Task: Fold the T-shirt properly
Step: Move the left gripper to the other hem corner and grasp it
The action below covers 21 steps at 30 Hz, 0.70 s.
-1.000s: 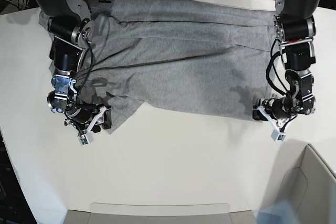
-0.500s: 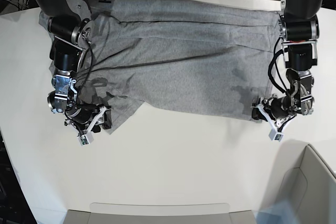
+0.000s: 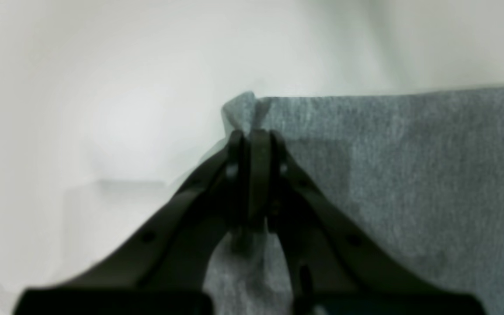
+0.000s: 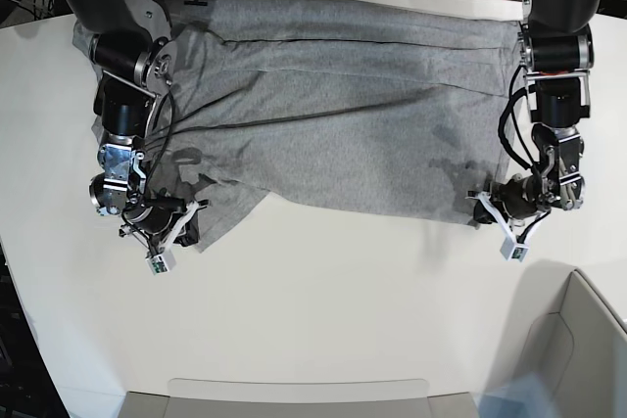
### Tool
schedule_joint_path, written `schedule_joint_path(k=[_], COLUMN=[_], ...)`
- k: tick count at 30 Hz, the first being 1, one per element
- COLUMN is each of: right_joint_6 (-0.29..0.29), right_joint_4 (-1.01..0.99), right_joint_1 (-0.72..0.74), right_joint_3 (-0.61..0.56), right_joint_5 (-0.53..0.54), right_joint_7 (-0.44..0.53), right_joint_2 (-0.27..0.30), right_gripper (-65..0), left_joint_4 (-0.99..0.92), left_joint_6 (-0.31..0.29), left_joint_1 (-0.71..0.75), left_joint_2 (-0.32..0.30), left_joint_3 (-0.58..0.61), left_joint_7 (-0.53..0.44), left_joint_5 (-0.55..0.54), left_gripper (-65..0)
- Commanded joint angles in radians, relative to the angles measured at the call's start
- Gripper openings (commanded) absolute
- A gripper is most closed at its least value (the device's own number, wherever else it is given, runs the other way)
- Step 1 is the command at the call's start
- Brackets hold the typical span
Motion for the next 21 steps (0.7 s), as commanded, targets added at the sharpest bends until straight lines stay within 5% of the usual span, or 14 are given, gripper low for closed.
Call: schedule_joint_path(k=[1,6,21], right_joint_6=[0.005,0.005,0.005], right_joint_4=[0.003,0.124,0.155], right_joint_1=[-0.002,0.007,0.206], right_joint_3=[-0.006,-0.008,-0.063], right_joint_5=[-0.081,-0.082,-0.085], right_joint_7=[-0.126,-0.126,-0.222], right_joint_2=[-0.005,-0.048,-0.077], right_gripper=[-65.0,-65.0,-65.0], left_joint_4=[0.002,0.002,0.002], left_joint_6=[-0.001,-0.001,-0.001], left_joint_1=[-0.009,-0.01,-0.081], left_joint_2=[-0.007,-0.003,-0.008], left_joint_3=[-0.039,-0.234,-0.256], left_joint_7=[0.04,0.043,0.049], left_joint_5=[0.024,0.024,0.025], left_gripper=[-65.0,-65.0,-65.0])
